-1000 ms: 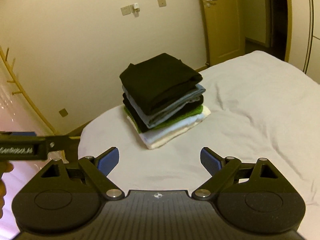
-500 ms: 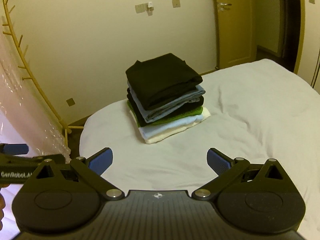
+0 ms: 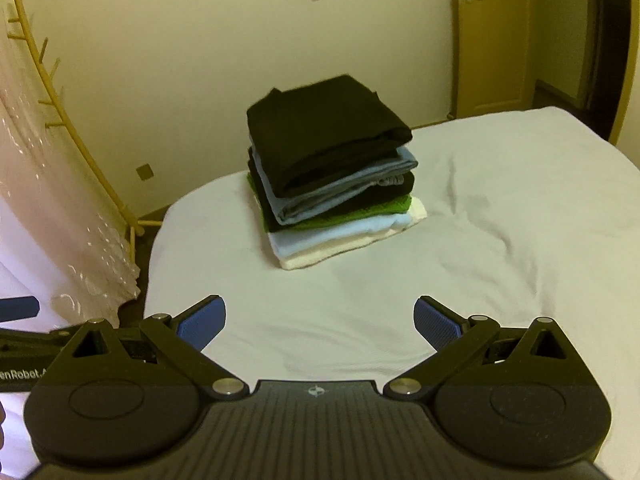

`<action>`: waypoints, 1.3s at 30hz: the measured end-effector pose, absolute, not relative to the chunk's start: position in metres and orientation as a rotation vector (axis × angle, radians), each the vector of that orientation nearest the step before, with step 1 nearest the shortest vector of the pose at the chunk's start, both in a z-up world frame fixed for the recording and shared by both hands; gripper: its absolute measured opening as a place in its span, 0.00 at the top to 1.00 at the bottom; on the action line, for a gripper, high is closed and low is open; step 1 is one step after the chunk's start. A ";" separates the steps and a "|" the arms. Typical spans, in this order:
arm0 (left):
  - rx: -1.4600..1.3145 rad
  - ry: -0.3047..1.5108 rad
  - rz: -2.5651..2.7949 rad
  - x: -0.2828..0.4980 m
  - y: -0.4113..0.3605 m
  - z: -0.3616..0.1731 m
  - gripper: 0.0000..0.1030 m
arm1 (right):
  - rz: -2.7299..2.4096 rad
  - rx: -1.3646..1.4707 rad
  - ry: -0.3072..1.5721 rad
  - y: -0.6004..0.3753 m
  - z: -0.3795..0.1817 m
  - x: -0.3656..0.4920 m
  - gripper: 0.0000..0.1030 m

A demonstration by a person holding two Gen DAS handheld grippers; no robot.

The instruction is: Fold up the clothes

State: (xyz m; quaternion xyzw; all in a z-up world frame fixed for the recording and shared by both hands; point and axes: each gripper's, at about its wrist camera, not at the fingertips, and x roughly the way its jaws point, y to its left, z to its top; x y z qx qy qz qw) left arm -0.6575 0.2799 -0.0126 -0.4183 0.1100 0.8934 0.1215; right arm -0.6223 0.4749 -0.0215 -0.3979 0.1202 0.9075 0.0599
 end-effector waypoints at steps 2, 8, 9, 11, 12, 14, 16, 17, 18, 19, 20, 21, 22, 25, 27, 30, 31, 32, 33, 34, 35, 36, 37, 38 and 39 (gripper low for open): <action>-1.244 0.322 2.608 -0.665 0.286 -0.019 0.01 | 2.738 -1.225 0.358 0.482 -0.028 -0.629 0.00; -1.286 0.352 2.593 -0.684 0.307 -0.041 0.01 | 2.710 -1.279 0.355 0.503 -0.047 -0.647 0.00; -1.291 0.355 2.589 -0.686 0.311 -0.044 0.01 | 2.709 -1.285 0.352 0.506 -0.049 -0.650 0.00; -1.301 0.362 2.580 -0.692 0.317 -0.050 0.01 | 2.707 -1.299 0.348 0.511 -0.054 -0.657 0.00; -1.310 0.360 2.576 -0.695 0.319 -0.052 0.01 | 2.706 -1.306 0.345 0.513 -0.056 -0.660 0.00; -1.333 0.356 2.566 -0.702 0.323 -0.057 0.01 | 2.706 -1.320 0.341 0.517 -0.061 -0.667 0.00; -1.353 0.349 2.560 -0.707 0.326 -0.061 0.01 | 2.702 -1.332 0.332 0.520 -0.065 -0.673 0.00; -1.360 0.343 2.560 -0.710 0.327 -0.063 0.01 | 2.701 -1.338 0.331 0.522 -0.068 -0.676 0.00; -1.363 0.338 2.562 -0.713 0.328 -0.064 0.01 | 2.700 -1.344 0.333 0.523 -0.070 -0.678 0.00; -1.368 0.337 2.563 -0.716 0.329 -0.066 0.01 | 2.699 -1.349 0.337 0.524 -0.072 -0.680 0.00; -1.373 0.337 2.563 -0.719 0.330 -0.068 0.01 | 2.698 -1.354 0.340 0.526 -0.075 -0.682 0.00; -1.377 0.334 2.561 -0.721 0.331 -0.069 0.01 | 2.697 -1.359 0.341 0.527 -0.077 -0.684 0.00; -1.383 0.325 2.558 -0.724 0.332 -0.071 0.01 | 2.695 -1.364 0.341 0.529 -0.079 -0.687 0.00; -1.391 0.313 2.556 -0.730 0.336 -0.076 0.01 | 2.689 -1.378 0.343 0.532 -0.085 -0.692 0.00; -1.393 0.315 2.552 -0.733 0.339 -0.079 0.01 | 2.685 -1.388 0.342 0.534 -0.089 -0.695 0.00; -1.399 0.305 2.542 -0.739 0.343 -0.082 0.01 | 2.676 -1.400 0.339 0.537 -0.093 -0.701 0.00; -1.401 0.302 2.540 -0.741 0.344 -0.083 0.01 | 2.673 -1.404 0.338 0.539 -0.095 -0.703 0.00; -1.403 0.301 2.537 -0.743 0.346 -0.084 0.01 | 2.671 -1.406 0.338 0.539 -0.096 -0.704 0.00; -1.405 0.301 2.534 -0.745 0.347 -0.086 0.01 | 2.669 -1.408 0.338 0.540 -0.097 -0.706 0.00; -1.407 0.299 2.532 -0.747 0.349 -0.087 0.01 | 2.669 -1.409 0.340 0.541 -0.098 -0.708 0.00; -1.410 0.296 2.532 -0.749 0.350 -0.089 0.01 | 2.667 -1.410 0.342 0.542 -0.100 -0.710 0.00; -1.412 0.294 2.531 -0.751 0.351 -0.090 0.01 | 2.666 -1.411 0.344 0.543 -0.101 -0.712 0.00; -1.414 0.291 2.530 -0.753 0.352 -0.091 0.01 | 2.665 -1.413 0.346 0.544 -0.102 -0.714 0.00; -1.414 0.289 2.530 -0.754 0.353 -0.091 0.01 | 2.665 -1.414 0.347 0.544 -0.103 -0.716 0.00; -1.412 0.287 2.530 -0.756 0.353 -0.092 0.01 | 2.666 -1.414 0.347 0.545 -0.103 -0.718 0.00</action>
